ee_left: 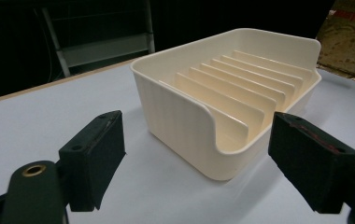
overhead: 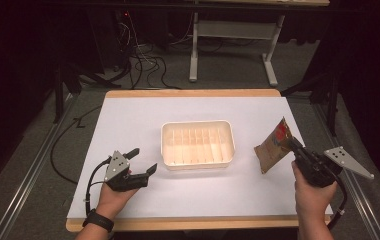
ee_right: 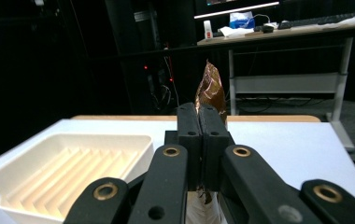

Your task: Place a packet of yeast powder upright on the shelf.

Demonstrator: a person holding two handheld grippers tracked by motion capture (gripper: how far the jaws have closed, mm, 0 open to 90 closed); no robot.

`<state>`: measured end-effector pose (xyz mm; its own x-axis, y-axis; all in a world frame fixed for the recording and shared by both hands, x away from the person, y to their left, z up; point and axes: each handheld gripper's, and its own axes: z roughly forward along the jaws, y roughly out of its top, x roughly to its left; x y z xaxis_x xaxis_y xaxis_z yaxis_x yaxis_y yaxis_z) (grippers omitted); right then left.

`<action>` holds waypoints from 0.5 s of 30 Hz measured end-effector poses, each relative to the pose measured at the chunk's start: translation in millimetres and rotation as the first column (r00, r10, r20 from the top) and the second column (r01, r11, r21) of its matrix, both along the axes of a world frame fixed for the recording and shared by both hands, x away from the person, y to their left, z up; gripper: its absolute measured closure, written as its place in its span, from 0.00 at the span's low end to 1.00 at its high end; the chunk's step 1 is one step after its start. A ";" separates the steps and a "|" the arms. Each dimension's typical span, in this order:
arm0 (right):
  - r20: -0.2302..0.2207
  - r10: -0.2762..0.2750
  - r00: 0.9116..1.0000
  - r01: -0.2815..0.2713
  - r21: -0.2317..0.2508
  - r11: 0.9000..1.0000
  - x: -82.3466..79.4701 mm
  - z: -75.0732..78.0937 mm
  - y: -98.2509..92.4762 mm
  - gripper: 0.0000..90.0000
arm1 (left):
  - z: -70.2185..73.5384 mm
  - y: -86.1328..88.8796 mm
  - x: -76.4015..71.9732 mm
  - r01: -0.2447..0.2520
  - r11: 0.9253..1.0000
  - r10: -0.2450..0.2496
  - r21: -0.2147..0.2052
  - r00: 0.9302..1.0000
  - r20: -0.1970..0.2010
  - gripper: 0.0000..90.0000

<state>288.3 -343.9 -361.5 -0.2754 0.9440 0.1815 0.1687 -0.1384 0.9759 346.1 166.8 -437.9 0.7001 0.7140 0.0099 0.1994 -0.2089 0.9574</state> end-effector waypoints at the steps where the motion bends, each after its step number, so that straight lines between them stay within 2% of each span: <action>1: -0.001 -0.004 1.000 0.004 0.014 1.000 0.8 0.6 0.3 1.00 | 0.0 0.3 -0.1 -0.001 1.000 0.001 0.000 1.000 0.000 0.21; 3: -0.004 -0.002 1.000 0.002 0.048 0.999 5.0 1.7 0.6 1.00 | 0.4 0.8 -0.7 0.000 1.000 0.000 -0.004 1.000 -0.001 0.21; 10: -0.001 0.009 1.000 -0.009 0.079 0.997 13.9 2.1 4.6 1.00 | 0.7 2.8 0.1 -0.006 1.000 0.006 -0.013 1.000 -0.001 0.21; 15: 0.012 0.025 1.000 -0.026 0.133 0.991 18.2 3.3 9.1 1.00 | 1.3 2.8 -0.8 -0.004 1.000 0.004 -0.011 1.000 0.003 0.21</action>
<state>306.5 -334.8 -358.2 -0.3015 0.9044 0.3019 0.1633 -0.2630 0.9509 345.4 169.6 -436.6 0.6969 0.7171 0.0044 0.1971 -0.1974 0.9603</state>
